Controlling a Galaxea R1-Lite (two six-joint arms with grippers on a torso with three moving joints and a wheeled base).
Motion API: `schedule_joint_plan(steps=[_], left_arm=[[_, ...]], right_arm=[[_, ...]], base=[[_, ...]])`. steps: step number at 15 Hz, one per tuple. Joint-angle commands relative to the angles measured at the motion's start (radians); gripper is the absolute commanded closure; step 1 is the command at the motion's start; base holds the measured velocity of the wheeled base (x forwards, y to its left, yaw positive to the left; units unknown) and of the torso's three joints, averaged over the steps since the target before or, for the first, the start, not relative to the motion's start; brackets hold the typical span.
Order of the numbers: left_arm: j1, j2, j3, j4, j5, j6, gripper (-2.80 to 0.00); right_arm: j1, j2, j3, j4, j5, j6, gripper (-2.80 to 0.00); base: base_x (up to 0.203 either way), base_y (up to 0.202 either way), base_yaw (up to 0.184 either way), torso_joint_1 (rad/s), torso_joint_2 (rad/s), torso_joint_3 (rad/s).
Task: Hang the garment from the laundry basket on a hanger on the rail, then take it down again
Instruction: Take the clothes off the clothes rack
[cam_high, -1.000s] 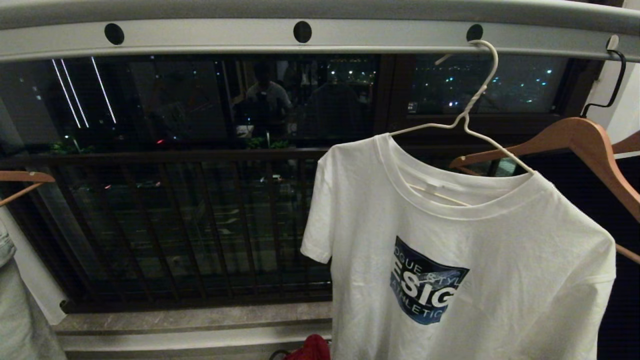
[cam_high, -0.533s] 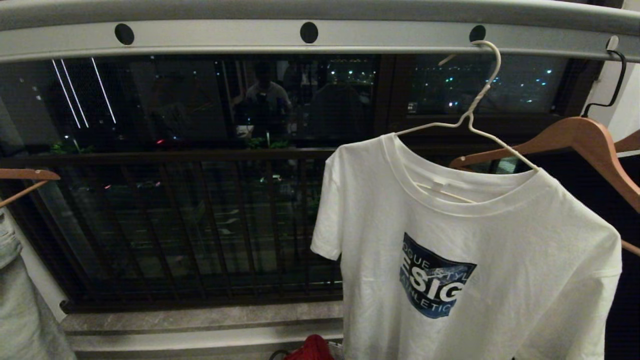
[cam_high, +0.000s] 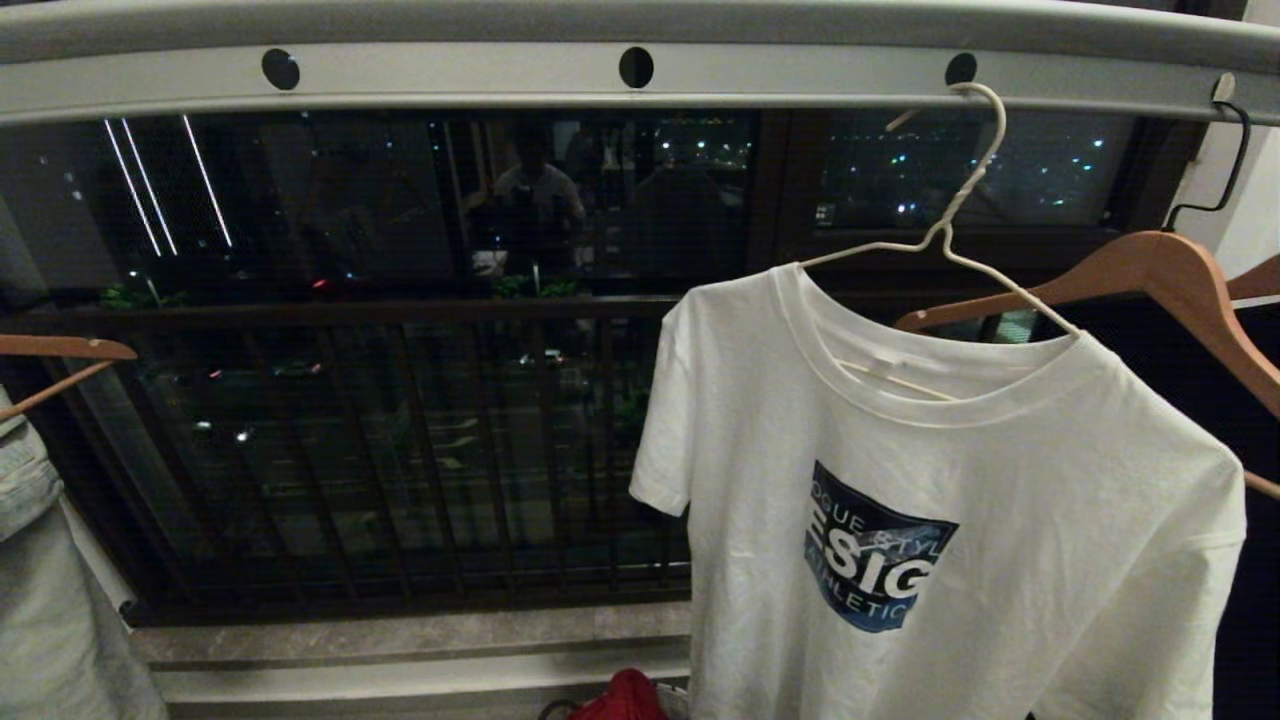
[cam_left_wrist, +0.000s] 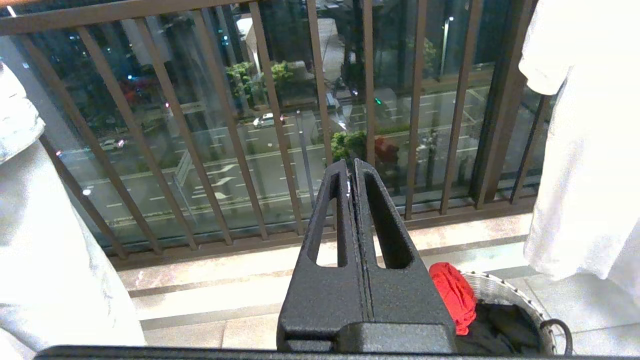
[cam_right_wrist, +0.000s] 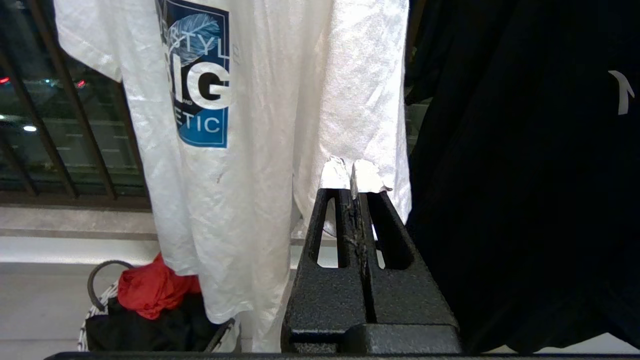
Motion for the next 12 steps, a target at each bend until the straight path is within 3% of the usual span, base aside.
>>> schedule_joint_plan(steps=[1, 12], left_arm=[[0.0, -0.001, 0.015, -0.001, 0.0, -0.002, 0.0], [0.0, -0.001, 0.015, -0.001, 0.009, -0.029, 0.0]], right_arm=[[0.001, 0.001, 0.002, 0.0, 0.0, -0.001, 0.0], [0.001, 0.001, 0.002, 0.0, 0.0, -0.005, 0.0]], base=[[0.0, 0.0, 0.0, 0.0, 0.0, 0.0], [0.0, 0.0, 0.0, 0.0, 0.0, 0.0]])
